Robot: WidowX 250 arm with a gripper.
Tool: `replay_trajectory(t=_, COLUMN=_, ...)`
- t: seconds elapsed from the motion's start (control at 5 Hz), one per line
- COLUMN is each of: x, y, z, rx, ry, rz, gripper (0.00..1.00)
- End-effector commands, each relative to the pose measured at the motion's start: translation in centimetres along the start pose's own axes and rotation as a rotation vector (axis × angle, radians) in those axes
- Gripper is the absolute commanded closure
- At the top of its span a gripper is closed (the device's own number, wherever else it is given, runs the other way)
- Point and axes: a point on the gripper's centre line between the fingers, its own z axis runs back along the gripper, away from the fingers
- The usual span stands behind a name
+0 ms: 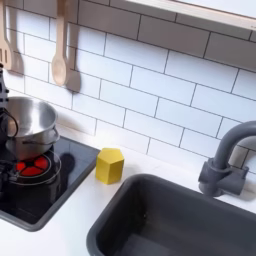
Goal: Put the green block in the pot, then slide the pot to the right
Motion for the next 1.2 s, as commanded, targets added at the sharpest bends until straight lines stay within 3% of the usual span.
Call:
replay_trajectory(t=0.0, x=-0.5, y=-0.2, z=0.1, rx=0.007, ry=0.005, rz=-0.019, gripper=1.0)
replay_trajectory(t=0.6, x=-0.9, y=-0.1, z=1.9, rx=-0.003, ry=-0.02, rz=-0.026, gripper=1.0)
replay_trajectory(t=1.0, x=-1.0, y=1.0, z=5.1, rx=-0.001, ry=-0.087, rz=0.005, gripper=1.0)
